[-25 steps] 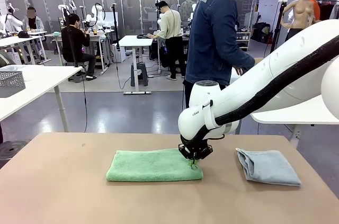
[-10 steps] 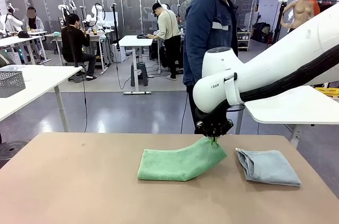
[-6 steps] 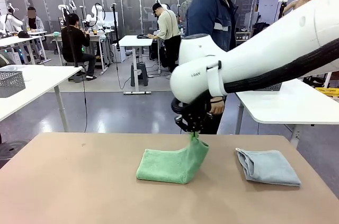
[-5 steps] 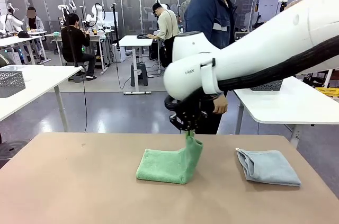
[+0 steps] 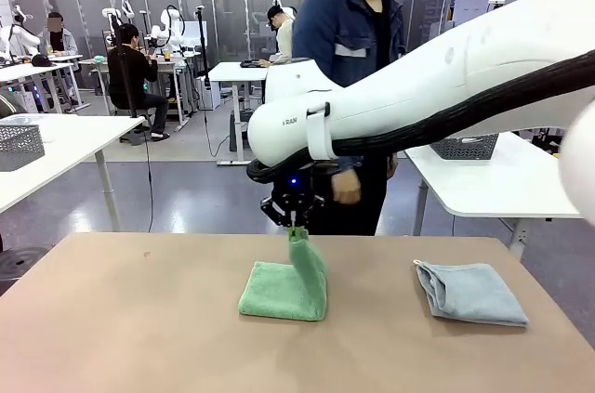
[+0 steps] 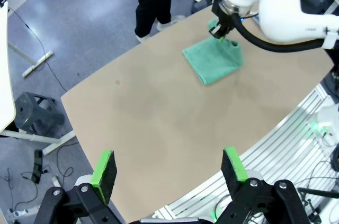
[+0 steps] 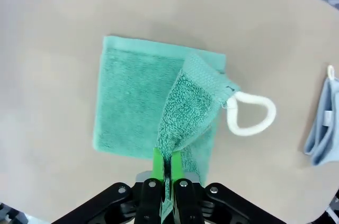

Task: Fold the towels and place them in the basket.
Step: When a person lays out a Towel with hook on the table, fold it in half twice.

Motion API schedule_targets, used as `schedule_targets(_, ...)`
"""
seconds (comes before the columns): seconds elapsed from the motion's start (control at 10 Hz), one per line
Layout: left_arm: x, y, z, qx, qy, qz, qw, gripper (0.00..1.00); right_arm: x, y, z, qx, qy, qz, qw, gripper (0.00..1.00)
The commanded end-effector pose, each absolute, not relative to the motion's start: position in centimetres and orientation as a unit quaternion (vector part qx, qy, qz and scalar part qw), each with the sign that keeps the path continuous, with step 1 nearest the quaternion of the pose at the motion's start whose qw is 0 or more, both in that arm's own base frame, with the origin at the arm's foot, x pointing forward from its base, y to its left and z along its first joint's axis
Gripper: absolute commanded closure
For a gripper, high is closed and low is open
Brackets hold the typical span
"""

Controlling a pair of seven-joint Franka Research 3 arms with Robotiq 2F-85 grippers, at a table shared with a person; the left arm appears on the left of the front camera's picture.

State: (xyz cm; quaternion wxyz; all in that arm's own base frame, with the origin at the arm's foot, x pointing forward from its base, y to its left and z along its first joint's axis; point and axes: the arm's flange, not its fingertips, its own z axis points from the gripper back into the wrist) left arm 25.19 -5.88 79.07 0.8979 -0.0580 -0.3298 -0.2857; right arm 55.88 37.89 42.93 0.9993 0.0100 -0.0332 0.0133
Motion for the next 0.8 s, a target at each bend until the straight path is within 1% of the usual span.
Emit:
schedule_targets(0.0,25.2,-5.9,79.1,-0.056,-0.330,-0.288,0.897,0.00,56.8,39.6,42.0,0.025,-0.011,-0.016,1.000,1.00)
schedule_targets(0.4,25.2,-5.9,79.1,-0.056,-0.330,-0.288,0.897,0.00,56.8,42.9,39.0,0.009,0.009,-0.014,1.000,1.00)
schedule_targets(0.6,25.2,-5.9,79.1,-0.056,-0.330,-0.288,0.897,0.00,57.1,43.2,38.3,0.021,0.013,-0.027,0.999,1.00)
schedule_targets(0.7,25.2,-5.9,79.1,-0.056,-0.330,-0.288,0.897,0.00,57.2,43.3,37.9,0.019,0.013,-0.033,0.999,0.79)
